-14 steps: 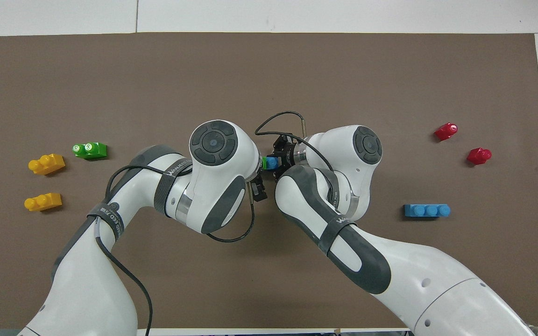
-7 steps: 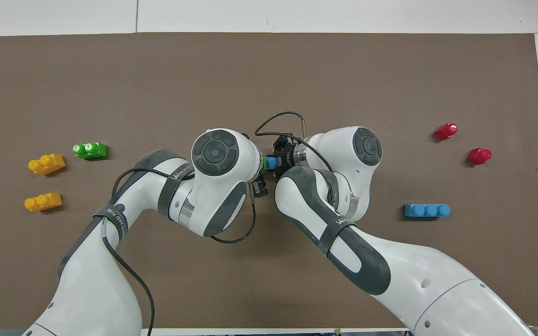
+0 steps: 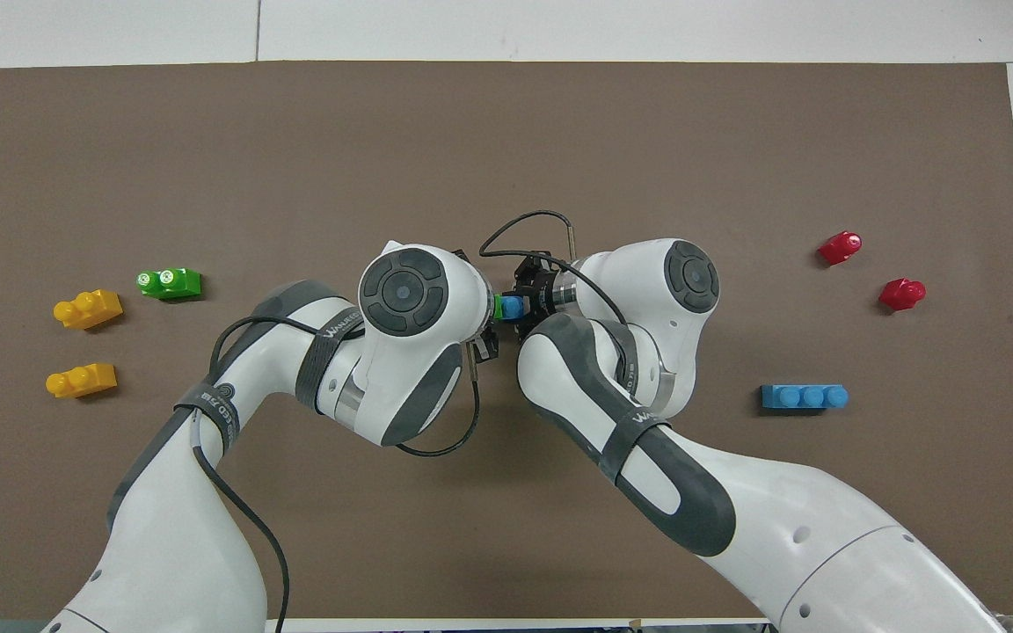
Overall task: Remove green block with left arm and hold with right
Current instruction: 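Close the left gripper on the green brick atop the blue brick, then pull the green brick away with the left gripper while the right gripper pulls back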
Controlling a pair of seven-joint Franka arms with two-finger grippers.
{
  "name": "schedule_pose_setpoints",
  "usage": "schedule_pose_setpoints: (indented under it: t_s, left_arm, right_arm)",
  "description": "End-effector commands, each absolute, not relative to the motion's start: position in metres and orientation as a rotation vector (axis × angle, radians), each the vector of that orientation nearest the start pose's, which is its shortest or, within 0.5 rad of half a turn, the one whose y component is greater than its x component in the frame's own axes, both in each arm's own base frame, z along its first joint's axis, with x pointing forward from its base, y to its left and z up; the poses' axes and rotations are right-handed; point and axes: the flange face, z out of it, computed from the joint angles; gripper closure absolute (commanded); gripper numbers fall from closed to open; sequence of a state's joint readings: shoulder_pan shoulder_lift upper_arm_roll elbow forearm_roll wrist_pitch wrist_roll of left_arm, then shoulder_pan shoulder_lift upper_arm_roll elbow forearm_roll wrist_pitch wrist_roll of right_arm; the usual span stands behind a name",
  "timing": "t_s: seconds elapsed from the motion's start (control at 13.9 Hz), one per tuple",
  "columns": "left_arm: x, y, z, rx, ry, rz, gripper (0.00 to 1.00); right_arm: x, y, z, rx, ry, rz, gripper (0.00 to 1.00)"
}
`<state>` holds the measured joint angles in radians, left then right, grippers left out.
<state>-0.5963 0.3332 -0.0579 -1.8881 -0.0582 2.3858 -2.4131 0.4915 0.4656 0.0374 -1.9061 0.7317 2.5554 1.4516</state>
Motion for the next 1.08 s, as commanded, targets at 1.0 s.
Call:
schedule_pose_setpoints:
  t_s: [1.0]
  left_arm:
    - [0.498,-0.244,0.457,2.639,1.803,-0.166,1.00]
  right_arm:
    - [0.612,0.263,0.325,-1.881,1.855,0.447,1.00]
